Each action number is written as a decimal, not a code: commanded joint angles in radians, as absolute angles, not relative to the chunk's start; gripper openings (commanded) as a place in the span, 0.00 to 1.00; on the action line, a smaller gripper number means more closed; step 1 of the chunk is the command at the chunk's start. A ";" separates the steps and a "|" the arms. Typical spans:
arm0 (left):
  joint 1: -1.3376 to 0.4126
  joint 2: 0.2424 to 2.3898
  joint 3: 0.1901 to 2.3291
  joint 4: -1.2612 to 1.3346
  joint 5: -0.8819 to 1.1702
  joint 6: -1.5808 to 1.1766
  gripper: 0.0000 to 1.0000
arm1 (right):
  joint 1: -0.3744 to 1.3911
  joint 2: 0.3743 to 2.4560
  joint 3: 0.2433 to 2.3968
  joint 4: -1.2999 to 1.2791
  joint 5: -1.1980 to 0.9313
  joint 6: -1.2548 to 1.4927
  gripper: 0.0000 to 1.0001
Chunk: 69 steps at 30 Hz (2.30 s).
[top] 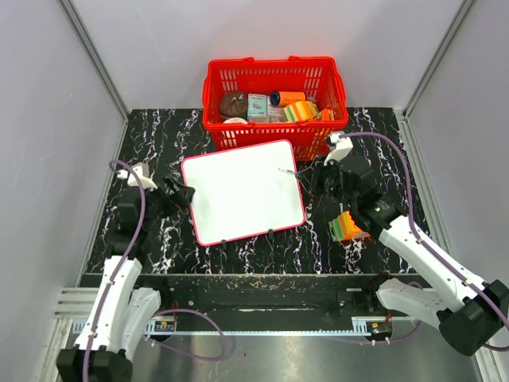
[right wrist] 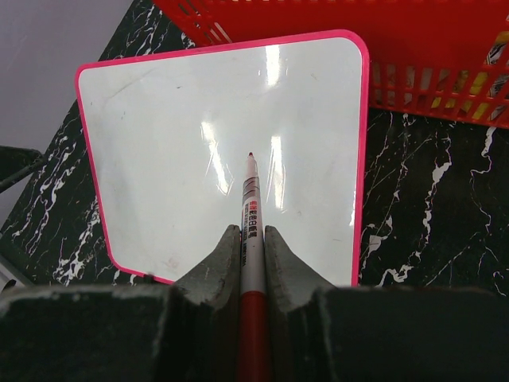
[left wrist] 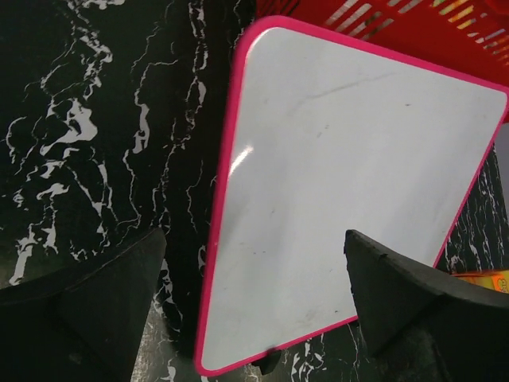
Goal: Write a sentence on the whiteboard
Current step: Adjust the whiteboard at the center of the board.
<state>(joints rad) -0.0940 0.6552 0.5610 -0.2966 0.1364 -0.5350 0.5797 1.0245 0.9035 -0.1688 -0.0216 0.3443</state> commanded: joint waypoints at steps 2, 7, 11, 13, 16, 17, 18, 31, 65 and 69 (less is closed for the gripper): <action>0.124 0.670 0.490 -0.146 0.383 -0.598 0.99 | 0.574 1.014 0.911 -0.135 -0.043 0.337 0.00; 0.278 0.783 0.358 0.279 0.681 -0.770 0.99 | 0.574 1.022 0.908 -0.129 -0.043 0.337 0.00; 0.276 0.879 0.359 0.443 0.776 -0.772 0.99 | 0.575 1.031 0.908 -0.129 -0.051 0.336 0.00; 0.276 0.906 0.362 0.466 0.791 -0.759 0.99 | 0.575 1.031 0.907 -0.130 -0.048 0.336 0.00; 0.276 0.948 0.379 0.480 0.805 -0.723 0.98 | 0.574 1.037 0.907 -0.127 -0.049 0.336 0.00; 0.276 0.959 0.383 0.491 0.798 -0.724 0.98 | 0.575 1.035 0.908 -0.126 -0.051 0.336 0.00; 0.276 0.968 0.387 0.505 0.792 -0.729 0.98 | 0.575 1.037 0.905 -0.126 -0.052 0.337 0.00; 0.232 1.218 0.449 0.647 0.828 -0.712 0.93 | 0.575 1.028 0.905 -0.123 -0.052 0.336 0.00; 0.068 1.341 0.413 0.512 0.854 -0.410 0.00 | 0.574 1.005 0.900 -0.130 -0.051 0.327 0.00; 0.031 1.344 0.417 0.503 0.857 -0.405 0.00 | 0.575 1.005 0.897 -0.127 -0.051 0.328 0.00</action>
<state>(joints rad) 0.0849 1.3148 0.4614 0.5922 0.9390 -0.6502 0.5797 1.0233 0.8970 -0.1623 -0.0467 0.3435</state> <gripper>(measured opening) 0.134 0.189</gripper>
